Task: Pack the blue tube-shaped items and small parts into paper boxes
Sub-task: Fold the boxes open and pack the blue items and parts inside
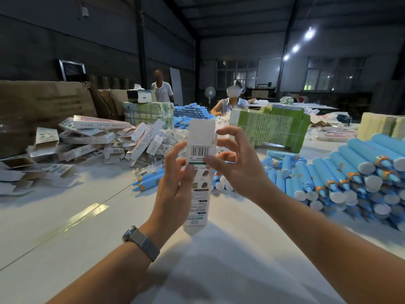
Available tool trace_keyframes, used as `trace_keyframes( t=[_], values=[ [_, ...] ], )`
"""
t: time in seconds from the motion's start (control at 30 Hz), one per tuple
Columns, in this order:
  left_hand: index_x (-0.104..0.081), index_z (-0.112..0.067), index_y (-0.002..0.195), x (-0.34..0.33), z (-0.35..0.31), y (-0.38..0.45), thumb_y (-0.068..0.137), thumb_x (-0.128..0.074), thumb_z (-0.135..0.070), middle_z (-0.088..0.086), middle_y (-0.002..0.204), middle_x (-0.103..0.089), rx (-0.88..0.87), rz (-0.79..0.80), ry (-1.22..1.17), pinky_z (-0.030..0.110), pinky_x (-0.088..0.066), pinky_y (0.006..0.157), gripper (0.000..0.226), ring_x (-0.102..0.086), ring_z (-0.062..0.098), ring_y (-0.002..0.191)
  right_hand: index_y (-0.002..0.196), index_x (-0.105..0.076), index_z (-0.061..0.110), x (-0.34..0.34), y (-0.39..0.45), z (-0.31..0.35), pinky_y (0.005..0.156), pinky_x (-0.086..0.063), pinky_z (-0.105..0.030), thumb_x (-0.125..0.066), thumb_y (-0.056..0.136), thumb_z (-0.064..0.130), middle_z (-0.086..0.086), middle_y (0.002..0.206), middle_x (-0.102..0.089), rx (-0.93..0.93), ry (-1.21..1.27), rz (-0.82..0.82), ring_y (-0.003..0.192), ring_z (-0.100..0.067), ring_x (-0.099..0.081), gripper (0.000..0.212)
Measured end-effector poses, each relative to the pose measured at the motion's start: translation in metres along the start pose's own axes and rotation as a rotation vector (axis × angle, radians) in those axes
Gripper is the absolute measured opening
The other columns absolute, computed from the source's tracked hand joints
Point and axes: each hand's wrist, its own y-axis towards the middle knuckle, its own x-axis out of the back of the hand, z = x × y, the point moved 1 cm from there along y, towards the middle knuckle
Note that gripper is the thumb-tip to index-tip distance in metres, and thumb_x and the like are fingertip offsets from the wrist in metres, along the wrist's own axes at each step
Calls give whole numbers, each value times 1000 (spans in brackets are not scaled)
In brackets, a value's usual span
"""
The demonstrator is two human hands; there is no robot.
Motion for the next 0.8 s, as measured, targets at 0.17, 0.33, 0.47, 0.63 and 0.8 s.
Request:
trace_keyframes(
  t=[0.17, 0.33, 0.47, 0.63, 0.8],
  values=[
    [-35, -69, 128, 3, -8, 3, 97, -43, -22, -25, 106, -67, -52, -13, 8, 24, -57, 74, 56, -70, 13, 95, 106, -43, 32, -1, -1, 0, 66, -57, -29, -75, 84, 10, -1, 115, -69, -14, 18, 12, 74, -19, -65, 44],
    [-39, -66, 132, 4, -7, 2, 95, -46, -23, -22, 99, -67, -23, 1, -44, 22, -55, 72, 57, -68, 14, 91, 106, -44, 32, 2, -2, 1, 66, -54, -28, -76, 83, 11, -5, 117, -70, 6, 14, 31, 71, -16, -63, 45],
    [-46, -55, 131, 4, -7, 2, 93, -44, -21, -22, 100, -66, 9, 23, -69, 22, -54, 72, 51, -67, 13, 90, 105, -48, 35, 4, -1, -1, 71, -57, -34, -79, 79, 17, -1, 114, -71, 5, 3, 19, 69, -13, -62, 44],
    [-49, -56, 120, 5, -9, 1, 92, -40, -17, -10, 107, -67, 5, 31, -82, 26, -57, 74, 48, -67, 16, 92, 102, -53, 32, 0, -2, 1, 69, -53, -23, -79, 79, 14, 14, 103, -71, 41, -29, 3, 76, 1, -63, 39],
    [-48, -49, 125, 5, -9, 1, 92, -41, -18, -8, 104, -67, 7, 21, -68, 27, -56, 72, 45, -67, 17, 89, 99, -59, 30, 1, -2, 4, 62, -46, -13, -76, 82, 8, 7, 105, -68, 55, -59, 18, 73, 2, -61, 33]
  ],
)
